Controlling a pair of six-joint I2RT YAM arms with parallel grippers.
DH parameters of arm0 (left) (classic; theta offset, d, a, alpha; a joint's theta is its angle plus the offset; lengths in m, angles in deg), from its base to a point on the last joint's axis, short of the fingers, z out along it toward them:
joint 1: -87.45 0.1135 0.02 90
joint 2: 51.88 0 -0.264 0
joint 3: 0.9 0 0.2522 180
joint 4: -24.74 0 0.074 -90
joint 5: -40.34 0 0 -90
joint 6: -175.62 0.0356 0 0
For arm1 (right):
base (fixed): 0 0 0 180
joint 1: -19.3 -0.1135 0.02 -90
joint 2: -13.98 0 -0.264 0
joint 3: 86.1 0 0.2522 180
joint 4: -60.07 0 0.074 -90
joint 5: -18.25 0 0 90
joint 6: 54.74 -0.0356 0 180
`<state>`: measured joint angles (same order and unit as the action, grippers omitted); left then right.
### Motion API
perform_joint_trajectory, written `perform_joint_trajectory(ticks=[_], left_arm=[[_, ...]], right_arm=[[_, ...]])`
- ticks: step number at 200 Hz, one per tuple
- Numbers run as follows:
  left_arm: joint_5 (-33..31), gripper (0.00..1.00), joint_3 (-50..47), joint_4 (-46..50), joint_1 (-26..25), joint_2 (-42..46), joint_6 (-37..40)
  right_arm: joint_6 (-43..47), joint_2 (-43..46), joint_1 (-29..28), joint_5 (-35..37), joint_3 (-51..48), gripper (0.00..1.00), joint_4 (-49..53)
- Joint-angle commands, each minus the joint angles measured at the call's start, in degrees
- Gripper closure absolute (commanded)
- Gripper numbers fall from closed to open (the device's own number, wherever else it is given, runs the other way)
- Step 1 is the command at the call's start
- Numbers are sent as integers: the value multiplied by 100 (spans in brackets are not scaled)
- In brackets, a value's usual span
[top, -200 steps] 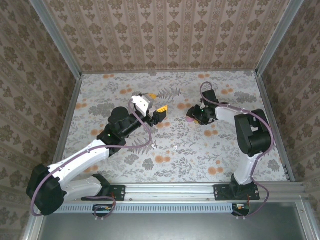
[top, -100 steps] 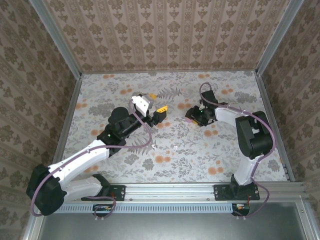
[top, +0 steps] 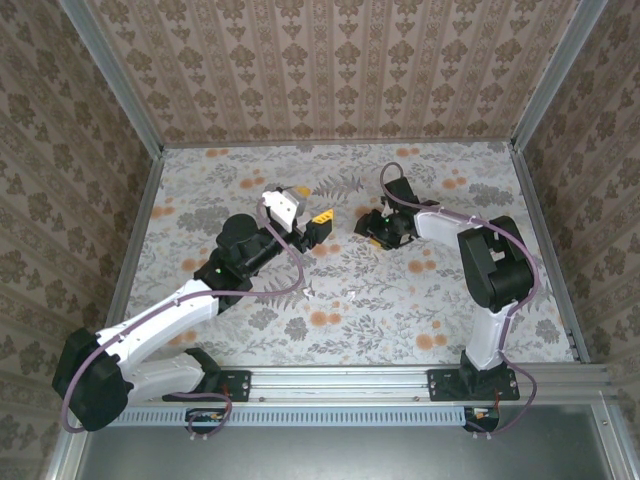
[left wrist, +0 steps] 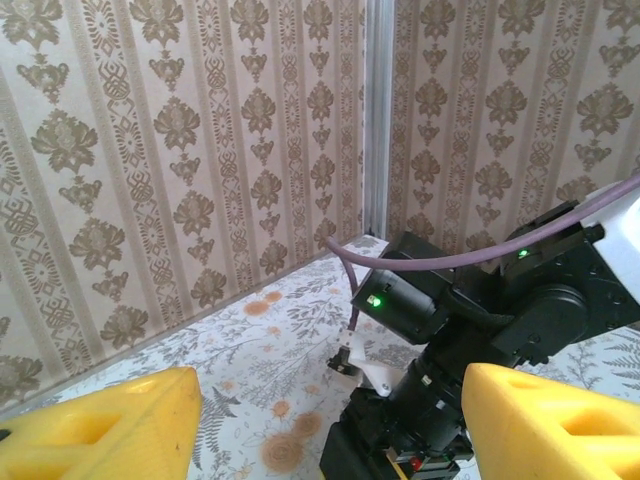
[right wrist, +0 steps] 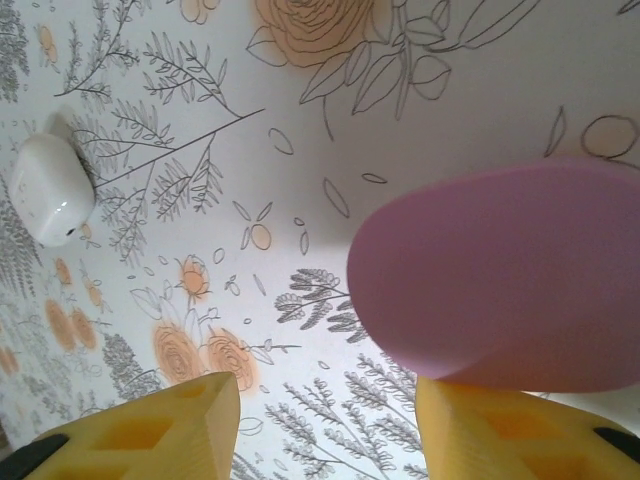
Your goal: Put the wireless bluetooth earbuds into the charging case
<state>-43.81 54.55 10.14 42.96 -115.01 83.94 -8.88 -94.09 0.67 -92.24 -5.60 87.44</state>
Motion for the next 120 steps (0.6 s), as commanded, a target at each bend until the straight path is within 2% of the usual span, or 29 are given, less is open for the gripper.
perform_joint_trajectory(ticks=[1,23,34,51,82,94,107,120], left_arm=[[-378,28,53,381,76,94,-36],[-871,28,392,1386,335,-120,-388],[-969,29,625,2082,655,-343,-728],[-635,29,983,2926,1224,-784,-1239],[-235,30,1694,3915,2065,-1637,-1959],[-64,31,2104,4329,2234,-2065,-2033],[212,32,2549,4660,2310,-2562,-1753],[169,33,3108,5246,2363,-3113,-1752]], right_arm=[[423,192,11,106,85,48,261],[501,461,-6,-170,-33,48,200],[532,688,-21,-184,-160,48,131],[635,1109,-64,-32,-375,48,58],[1066,1979,-169,493,-694,45,63],[1233,2304,-184,655,-810,45,63],[1407,2651,-185,783,-924,44,54],[1474,3006,-187,902,-1010,44,72]])
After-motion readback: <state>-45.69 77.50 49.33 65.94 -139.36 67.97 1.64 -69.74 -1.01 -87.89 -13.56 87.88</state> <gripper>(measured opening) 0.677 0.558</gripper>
